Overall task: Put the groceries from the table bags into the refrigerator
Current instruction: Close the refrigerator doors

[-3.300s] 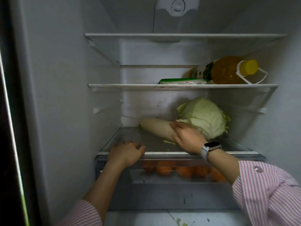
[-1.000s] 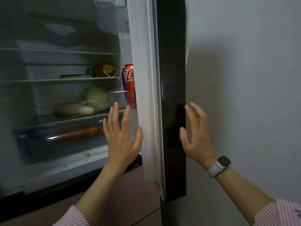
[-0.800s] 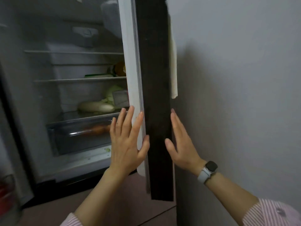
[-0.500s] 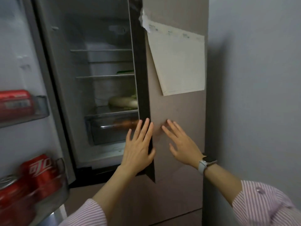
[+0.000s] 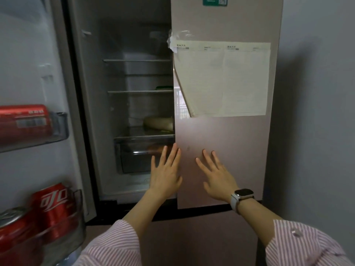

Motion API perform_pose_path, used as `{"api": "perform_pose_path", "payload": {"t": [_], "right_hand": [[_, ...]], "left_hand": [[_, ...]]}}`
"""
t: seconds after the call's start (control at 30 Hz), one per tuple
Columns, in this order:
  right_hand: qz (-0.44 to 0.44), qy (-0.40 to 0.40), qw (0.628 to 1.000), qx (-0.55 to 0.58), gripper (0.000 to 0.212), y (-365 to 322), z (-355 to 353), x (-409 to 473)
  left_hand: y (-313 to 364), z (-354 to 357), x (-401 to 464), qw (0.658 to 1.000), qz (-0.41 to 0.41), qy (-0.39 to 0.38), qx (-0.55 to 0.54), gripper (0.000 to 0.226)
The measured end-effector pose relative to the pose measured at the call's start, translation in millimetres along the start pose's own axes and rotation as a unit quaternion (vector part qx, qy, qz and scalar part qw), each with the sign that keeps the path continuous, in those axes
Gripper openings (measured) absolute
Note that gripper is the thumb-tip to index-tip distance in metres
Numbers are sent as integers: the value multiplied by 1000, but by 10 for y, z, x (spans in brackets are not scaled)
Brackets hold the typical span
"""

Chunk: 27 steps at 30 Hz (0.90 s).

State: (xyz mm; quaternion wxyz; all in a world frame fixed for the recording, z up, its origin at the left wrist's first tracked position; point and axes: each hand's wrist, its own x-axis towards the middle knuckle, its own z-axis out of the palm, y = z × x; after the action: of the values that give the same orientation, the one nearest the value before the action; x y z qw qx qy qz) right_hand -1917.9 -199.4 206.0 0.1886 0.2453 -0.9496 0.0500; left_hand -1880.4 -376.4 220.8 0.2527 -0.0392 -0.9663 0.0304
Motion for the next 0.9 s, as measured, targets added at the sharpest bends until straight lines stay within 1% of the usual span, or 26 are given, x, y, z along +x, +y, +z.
{"api": "perform_pose_path", "payload": {"t": [0.03,0.1,0.17,0.23,0.27,0.33,0.37,0.43,0.53,0.6,0.7,0.8,0.9], "right_hand": [[1,2,999,32,71,-27,-27,-19],[6,28,990,135,63,-124,-36,-105],[-32,60,977,203,55,-279,46,-257],[-85,71,955,276,48,-530,186,-431],[-104,74,939,320,45,-689,257,-494],[-134,85,910,382,42,-1065,345,-532],[-157,91,900,395,41,-1287,350,-516],[-225,114,883,395,41,-1781,299,-465],[-335,169,859,348,46,-2545,198,-438],[-376,179,857,303,48,-2965,187,-478],[-377,186,869,260,46,-3223,277,-551],[-373,175,863,293,42,-3166,323,-556],[-363,147,865,314,42,-3078,244,-567]], "left_hand": [[-1,-78,-38,1000,-3,4,1,69],[-64,-199,-216,999,-27,33,-16,54],[-213,-299,-546,991,-61,107,-51,46],[-431,-376,-965,979,-81,181,-53,43],[-553,-416,-1185,974,-91,201,-48,44],[-780,-528,-1595,970,-106,215,-43,43],[-882,-591,-1789,967,-111,227,-42,43],[-1067,-699,-2177,959,-124,252,-33,42],[-1313,-833,-2687,947,-155,283,-3,39],[-1476,-891,-2961,939,-194,283,17,42],[-1654,-936,-3247,931,-262,255,23,57],[-1745,-942,-3341,921,-310,236,-11,72],[-1809,-937,-3294,916,-322,236,-33,79]]}}
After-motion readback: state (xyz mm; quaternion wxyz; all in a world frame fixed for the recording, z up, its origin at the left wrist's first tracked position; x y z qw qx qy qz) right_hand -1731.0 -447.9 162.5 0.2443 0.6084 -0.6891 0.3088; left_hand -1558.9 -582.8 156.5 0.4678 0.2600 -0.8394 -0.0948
